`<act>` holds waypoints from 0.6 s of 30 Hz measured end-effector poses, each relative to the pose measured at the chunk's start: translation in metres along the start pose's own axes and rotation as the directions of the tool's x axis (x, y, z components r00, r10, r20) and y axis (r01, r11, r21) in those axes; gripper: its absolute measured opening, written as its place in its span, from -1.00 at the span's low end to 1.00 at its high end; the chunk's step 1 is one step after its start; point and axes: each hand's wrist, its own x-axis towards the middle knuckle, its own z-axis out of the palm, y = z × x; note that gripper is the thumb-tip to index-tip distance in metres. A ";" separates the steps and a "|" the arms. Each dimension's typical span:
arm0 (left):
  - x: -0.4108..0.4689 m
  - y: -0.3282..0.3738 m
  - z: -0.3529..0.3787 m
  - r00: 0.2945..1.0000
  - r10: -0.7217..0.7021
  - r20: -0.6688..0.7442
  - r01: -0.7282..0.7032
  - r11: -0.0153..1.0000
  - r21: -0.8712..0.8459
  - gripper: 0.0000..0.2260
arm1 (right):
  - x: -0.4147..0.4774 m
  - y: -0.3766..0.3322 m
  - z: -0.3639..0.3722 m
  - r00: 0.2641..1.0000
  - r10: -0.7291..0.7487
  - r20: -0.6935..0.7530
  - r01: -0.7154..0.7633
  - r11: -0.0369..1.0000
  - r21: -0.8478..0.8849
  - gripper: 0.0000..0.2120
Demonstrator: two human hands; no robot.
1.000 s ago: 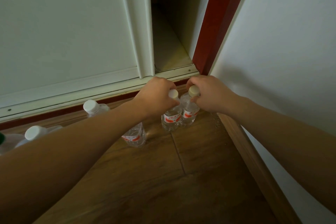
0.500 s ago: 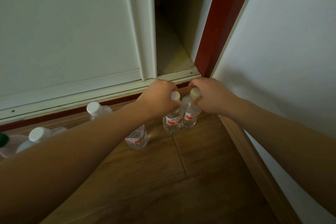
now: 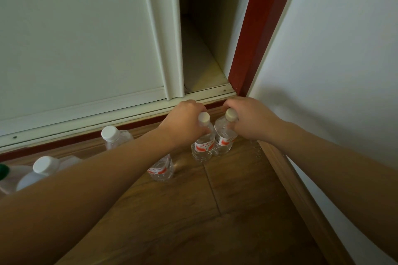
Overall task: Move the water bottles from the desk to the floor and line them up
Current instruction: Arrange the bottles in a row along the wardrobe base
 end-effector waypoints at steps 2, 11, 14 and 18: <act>0.000 0.000 0.000 1.000 -0.012 0.004 0.012 1.000 -0.011 -0.79 | -0.001 -0.001 0.000 1.000 -0.001 -0.004 0.001 1.000 0.009 -0.73; 0.001 -0.001 0.001 1.000 -0.025 0.009 0.025 0.999 -0.020 -0.76 | 0.000 -0.003 0.001 1.000 0.002 -0.004 -0.002 1.000 0.019 -0.74; 0.000 -0.003 0.002 1.000 -0.022 0.007 0.022 0.999 -0.026 -0.75 | 0.001 -0.003 0.002 1.000 -0.003 -0.014 0.003 1.000 -0.003 -0.72; 0.001 -0.006 0.003 1.000 -0.016 0.009 0.017 1.000 -0.012 -0.71 | 0.002 0.000 0.005 0.999 -0.011 -0.031 0.010 1.000 -0.029 -0.70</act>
